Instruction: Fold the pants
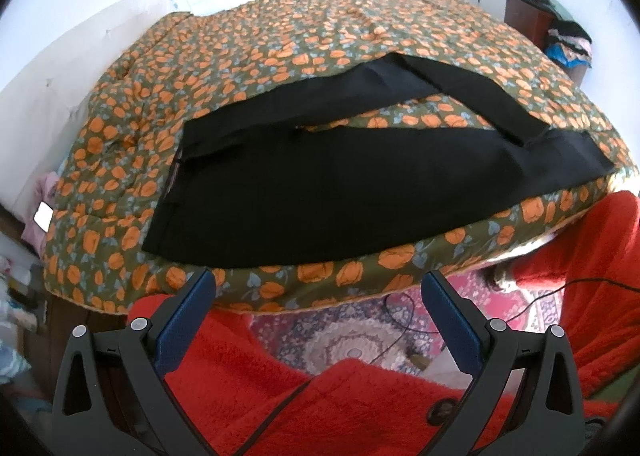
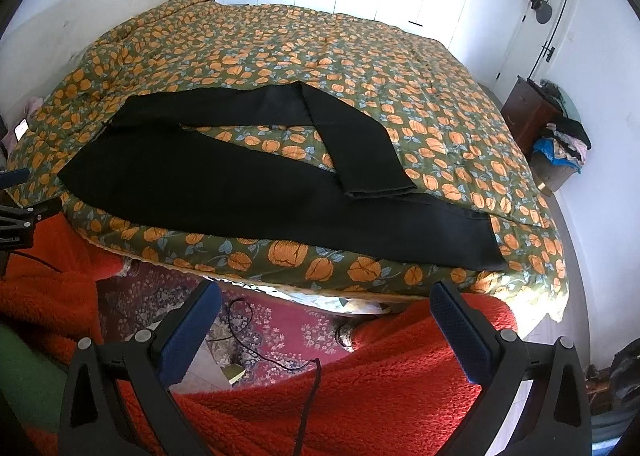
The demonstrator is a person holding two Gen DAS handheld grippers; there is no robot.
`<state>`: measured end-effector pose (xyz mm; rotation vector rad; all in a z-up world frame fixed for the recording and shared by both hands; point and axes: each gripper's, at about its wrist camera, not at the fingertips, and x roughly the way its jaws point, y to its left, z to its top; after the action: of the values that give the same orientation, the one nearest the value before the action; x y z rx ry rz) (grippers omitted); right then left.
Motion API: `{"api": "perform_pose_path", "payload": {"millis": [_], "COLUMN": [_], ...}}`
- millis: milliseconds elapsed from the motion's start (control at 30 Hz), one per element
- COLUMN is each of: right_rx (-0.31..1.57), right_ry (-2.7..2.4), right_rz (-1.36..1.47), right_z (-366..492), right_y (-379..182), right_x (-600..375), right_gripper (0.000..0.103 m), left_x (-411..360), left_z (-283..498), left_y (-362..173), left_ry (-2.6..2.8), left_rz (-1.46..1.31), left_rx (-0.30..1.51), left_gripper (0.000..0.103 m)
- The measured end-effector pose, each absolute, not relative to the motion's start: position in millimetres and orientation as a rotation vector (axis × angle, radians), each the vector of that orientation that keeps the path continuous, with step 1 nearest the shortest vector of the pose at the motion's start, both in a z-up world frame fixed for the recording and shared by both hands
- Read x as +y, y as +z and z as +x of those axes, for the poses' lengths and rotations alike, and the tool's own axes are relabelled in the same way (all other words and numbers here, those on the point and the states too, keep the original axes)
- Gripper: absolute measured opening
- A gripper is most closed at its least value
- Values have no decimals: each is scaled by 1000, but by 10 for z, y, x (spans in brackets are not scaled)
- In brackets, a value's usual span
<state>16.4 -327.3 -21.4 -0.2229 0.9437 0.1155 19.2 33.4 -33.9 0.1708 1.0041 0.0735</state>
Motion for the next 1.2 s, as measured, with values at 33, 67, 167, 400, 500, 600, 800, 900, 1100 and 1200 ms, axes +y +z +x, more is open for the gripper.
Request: {"api": "perform_pose_path", "payload": {"millis": [33, 67, 167, 400, 500, 600, 800, 900, 1100, 1200], "right_rx": [946, 947, 947, 660, 536, 748, 942, 1011, 1128, 1073], "right_ry": [116, 116, 127, 153, 161, 218, 295, 271, 192, 202], "right_rz": [-221, -220, -217, -276, -303, -314, -312, -343, -348, -339], "right_z": [168, 174, 183, 455, 805, 1426, 2065, 2362, 2686, 2831], "right_y": [-220, -222, -230, 223, 244, -327, -1262, -1606, -1962, -1585], "right_x": [-3276, -3277, -3269, -3367, -3466, -3517, -3456, -3407, -3580, -3692], "right_gripper": [103, 103, 103, 103, 103, 98, 88, 77, 18, 15], "left_x": [329, 325, 344, 576, 621, 633, 582, 532, 449, 404], "left_z": [200, 207, 237, 630, 726, 733, 704, 734, 852, 990], "left_y": [-346, -354, -360, 27, 157, 82, -404, -523, -601, -739], "left_ry": [74, 74, 76, 73, 74, 75, 98, 103, 103, 90], "left_rz": [174, 175, 180, 160, 98, 20, 19, 35, 86, 98], "left_rx": [1008, 1012, 1011, 878, 837, 859, 1013, 1052, 1058, 1106], "left_gripper": [103, 103, 103, 103, 103, 103, 102, 102, 102, 102]}}
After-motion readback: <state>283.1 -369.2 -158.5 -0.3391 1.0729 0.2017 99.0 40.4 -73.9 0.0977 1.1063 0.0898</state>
